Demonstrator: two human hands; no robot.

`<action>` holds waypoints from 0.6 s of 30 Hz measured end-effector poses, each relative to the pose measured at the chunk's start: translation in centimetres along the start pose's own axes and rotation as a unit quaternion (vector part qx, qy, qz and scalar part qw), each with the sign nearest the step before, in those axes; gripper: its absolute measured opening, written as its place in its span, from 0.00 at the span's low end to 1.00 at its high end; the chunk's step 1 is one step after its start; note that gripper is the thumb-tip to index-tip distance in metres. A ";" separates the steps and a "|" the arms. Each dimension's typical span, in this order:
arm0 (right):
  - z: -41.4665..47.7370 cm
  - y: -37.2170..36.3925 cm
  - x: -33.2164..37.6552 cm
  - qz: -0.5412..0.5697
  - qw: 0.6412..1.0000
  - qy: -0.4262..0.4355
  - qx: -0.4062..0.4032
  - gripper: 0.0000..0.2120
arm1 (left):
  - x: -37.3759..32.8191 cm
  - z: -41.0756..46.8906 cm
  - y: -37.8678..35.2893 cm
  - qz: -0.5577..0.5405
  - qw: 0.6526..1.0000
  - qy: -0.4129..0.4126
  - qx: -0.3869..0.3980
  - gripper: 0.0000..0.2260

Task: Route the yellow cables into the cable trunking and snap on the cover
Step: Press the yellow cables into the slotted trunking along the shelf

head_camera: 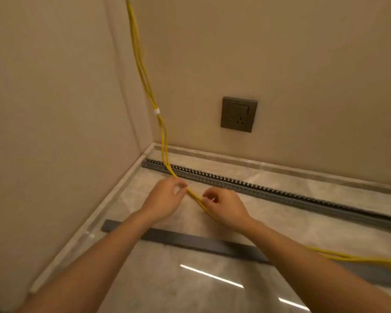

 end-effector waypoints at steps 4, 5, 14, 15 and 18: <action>1.1 -2.7 1.2 -0.141 0.990 0.007 0.007 0.15 | 2.0 3.1 0.9 0.306 0.947 -0.091 0.035 0.21; 1.4 -3.2 1.3 -0.169 0.986 0.010 0.003 0.14 | 2.1 3.9 1.1 0.342 0.933 -0.101 0.044 0.23; 3.5 -4.5 1.0 -0.319 0.947 0.020 0.021 0.09 | 3.2 9.5 2.2 0.504 0.834 -0.224 -0.007 0.21; 3.7 -4.3 1.0 -0.320 0.947 0.016 0.013 0.09 | 3.5 9.9 2.4 0.511 0.831 -0.219 -0.008 0.19; 4.5 -3.3 1.0 -0.312 0.949 0.016 -0.027 0.08 | 4.7 11.1 3.5 0.507 0.837 -0.205 -0.026 0.14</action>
Point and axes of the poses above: each hand's wrist, its own z-axis towards the middle knuckle, its own y-axis out of the back of the hand, x = y × z, the point moved 2 cm from there along z, towards the middle knuckle, and after that the axes turned 11 degrees about y, right-handed, at the moved point
